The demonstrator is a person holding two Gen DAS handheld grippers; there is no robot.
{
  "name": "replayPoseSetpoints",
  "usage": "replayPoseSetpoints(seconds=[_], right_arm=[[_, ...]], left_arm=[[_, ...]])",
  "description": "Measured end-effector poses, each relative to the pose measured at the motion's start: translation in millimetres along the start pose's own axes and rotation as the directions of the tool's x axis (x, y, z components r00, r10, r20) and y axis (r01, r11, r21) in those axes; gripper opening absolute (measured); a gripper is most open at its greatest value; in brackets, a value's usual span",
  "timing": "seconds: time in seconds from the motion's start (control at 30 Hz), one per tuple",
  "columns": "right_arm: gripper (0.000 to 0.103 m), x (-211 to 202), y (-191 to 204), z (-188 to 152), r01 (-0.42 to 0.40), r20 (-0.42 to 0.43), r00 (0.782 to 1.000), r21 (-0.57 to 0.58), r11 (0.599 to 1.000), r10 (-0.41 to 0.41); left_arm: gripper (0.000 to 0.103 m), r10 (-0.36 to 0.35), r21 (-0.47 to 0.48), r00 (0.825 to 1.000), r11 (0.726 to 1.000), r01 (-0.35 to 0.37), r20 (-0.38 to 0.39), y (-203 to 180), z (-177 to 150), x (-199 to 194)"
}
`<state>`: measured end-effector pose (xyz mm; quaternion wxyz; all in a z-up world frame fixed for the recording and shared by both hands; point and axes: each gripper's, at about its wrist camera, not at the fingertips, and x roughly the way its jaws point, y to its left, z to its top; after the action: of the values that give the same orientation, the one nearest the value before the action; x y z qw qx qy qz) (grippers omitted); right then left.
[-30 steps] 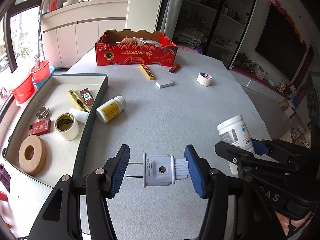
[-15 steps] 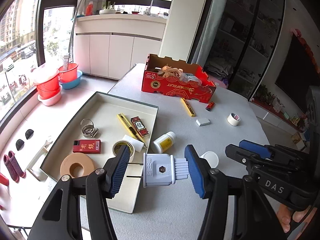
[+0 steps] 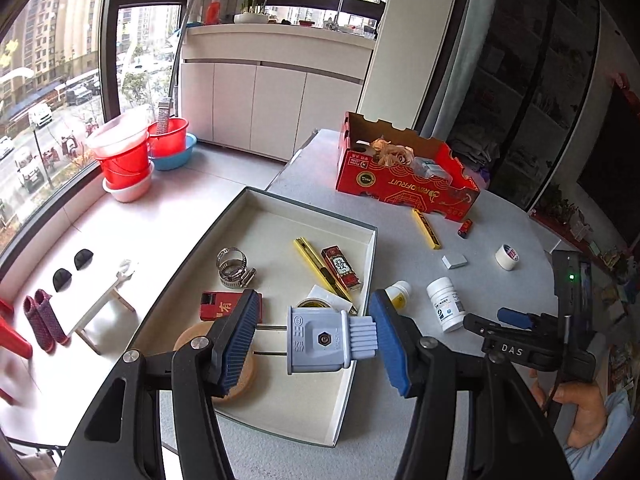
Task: Organize rigid objects
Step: 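Carry the white pill bottle and white plug with both grippers over the tray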
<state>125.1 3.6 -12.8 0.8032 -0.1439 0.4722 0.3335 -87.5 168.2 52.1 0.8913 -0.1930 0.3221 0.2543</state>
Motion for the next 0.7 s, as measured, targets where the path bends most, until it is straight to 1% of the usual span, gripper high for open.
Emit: replayPoseSetpoints(seconds=[0.07,0.17,0.2,0.23,0.27,0.3,0.37,0.47,0.57,0.63,0.7], right_arm=[[0.077,15.0,5.2,12.4,0.006,-0.021,1.000,-0.008,1.000,-0.006],[0.076,38.7,13.6,24.9,-0.014,-0.087,0.996,-0.016,1.000,0.013],[0.069,47.2,16.5,26.8,-0.002,-0.117,0.993,-0.025,1.000,-0.001],[0.060,56.6,18.8,27.7,0.014,-0.152,0.988,-0.036,0.999,-0.019],[0.041,64.4,19.8,27.5,0.025,-0.183,0.983,-0.036,0.999,-0.031],[0.041,68.0,19.7,26.8,0.031,-0.198,0.980,-0.027,0.999,-0.036],[0.041,62.8,22.5,28.6,0.060,-0.184,0.981,-0.022,0.998,-0.063],[0.041,34.9,31.5,41.8,0.060,-0.092,0.994,-0.012,0.998,-0.061],[0.041,6.0,54.1,63.9,-0.005,-0.018,1.000,-0.046,0.999,0.004],[0.041,-6.7,75.3,77.7,-0.050,0.006,0.999,-0.080,0.996,0.051],[0.041,-12.5,98.2,88.8,-0.078,0.023,0.996,-0.116,0.990,0.081]], left_arm=[[0.061,0.011,0.009,1.000,1.000,-0.011,-0.004,-0.1,1.9,1.4],[0.061,0.027,0.015,0.999,1.000,-0.026,-0.018,0.4,4.4,7.1],[0.061,0.030,0.019,0.999,0.999,-0.029,-0.025,1.2,5.9,9.9],[0.061,0.036,0.023,0.999,0.999,-0.035,-0.028,1.7,6.7,12.2],[0.061,0.045,0.028,0.999,0.999,-0.044,-0.030,2.2,7.3,14.4],[0.061,0.054,0.034,0.998,0.998,-0.053,-0.032,2.9,7.9,16.7],[0.061,0.070,0.038,0.997,0.997,-0.069,-0.035,6.5,9.0,20.7],[0.061,0.092,0.035,0.995,0.995,-0.091,-0.034,12.8,13.7,27.5],[0.061,0.099,0.023,0.995,0.995,-0.098,-0.032,18.4,21.7,33.8],[0.061,0.112,0.018,0.994,0.994,-0.112,-0.018,21.2,29.9,36.4],[0.061,0.130,0.013,0.991,0.991,-0.130,-0.003,23.8,36.9,39.9]])
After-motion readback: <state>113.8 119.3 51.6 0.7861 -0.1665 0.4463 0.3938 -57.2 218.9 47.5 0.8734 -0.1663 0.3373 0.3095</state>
